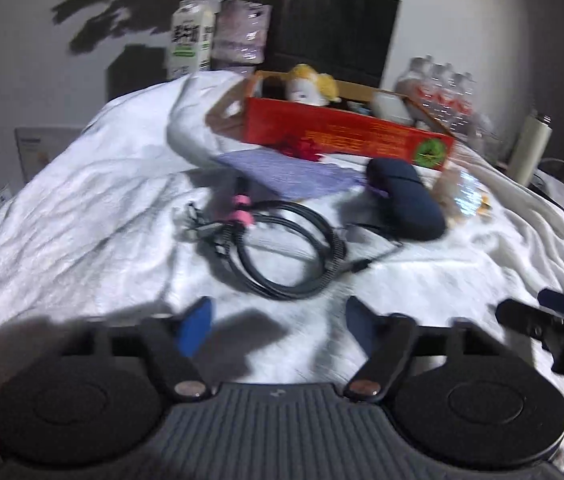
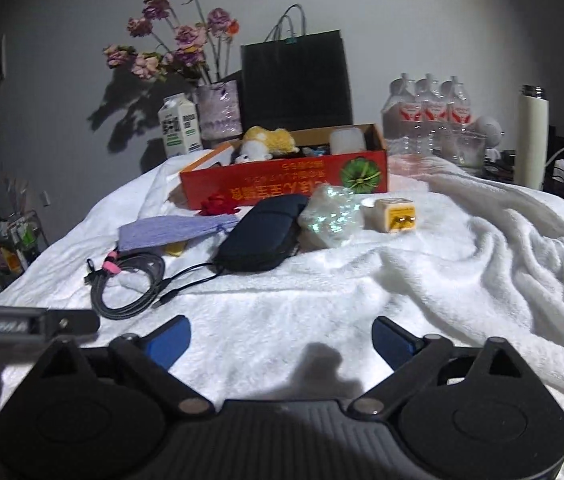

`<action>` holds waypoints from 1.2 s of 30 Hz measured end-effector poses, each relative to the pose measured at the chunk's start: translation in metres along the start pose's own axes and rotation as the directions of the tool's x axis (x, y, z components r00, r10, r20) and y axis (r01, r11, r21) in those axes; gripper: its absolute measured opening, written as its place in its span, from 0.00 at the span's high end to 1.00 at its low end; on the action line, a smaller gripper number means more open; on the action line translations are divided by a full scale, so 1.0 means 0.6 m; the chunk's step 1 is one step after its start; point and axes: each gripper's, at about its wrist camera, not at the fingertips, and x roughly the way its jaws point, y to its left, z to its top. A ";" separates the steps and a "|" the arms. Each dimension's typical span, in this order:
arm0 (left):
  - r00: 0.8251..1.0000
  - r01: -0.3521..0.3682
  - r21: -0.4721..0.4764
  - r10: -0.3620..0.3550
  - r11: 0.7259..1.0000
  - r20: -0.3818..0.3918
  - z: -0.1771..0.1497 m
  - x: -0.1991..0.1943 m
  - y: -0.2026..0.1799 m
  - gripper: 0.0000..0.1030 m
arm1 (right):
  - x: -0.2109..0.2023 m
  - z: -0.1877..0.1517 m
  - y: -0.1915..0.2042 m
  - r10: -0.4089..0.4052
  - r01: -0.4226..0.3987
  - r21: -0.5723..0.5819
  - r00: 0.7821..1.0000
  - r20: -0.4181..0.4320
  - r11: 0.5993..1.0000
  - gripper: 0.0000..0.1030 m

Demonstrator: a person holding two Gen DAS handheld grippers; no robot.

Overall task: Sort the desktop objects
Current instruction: 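Grasp the black pink-tied cable with the left tool while the right grasps another cable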

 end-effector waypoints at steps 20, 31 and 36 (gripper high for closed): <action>0.997 -0.070 -0.017 0.070 0.997 -0.011 0.046 0.079 0.033 0.85 | 0.178 0.061 0.098 0.036 -0.040 -0.031 0.993 -0.109 0.999 0.90; 0.999 -0.048 -0.009 0.047 0.999 -0.008 0.004 -0.015 0.037 0.85 | 0.095 0.022 0.095 -0.027 0.010 -0.144 0.993 -0.117 0.989 1.00; 0.999 -0.036 -0.025 0.036 0.999 -0.011 -0.003 -0.026 0.033 0.85 | 0.066 0.021 0.049 0.004 -0.003 0.013 0.993 -0.115 1.000 0.93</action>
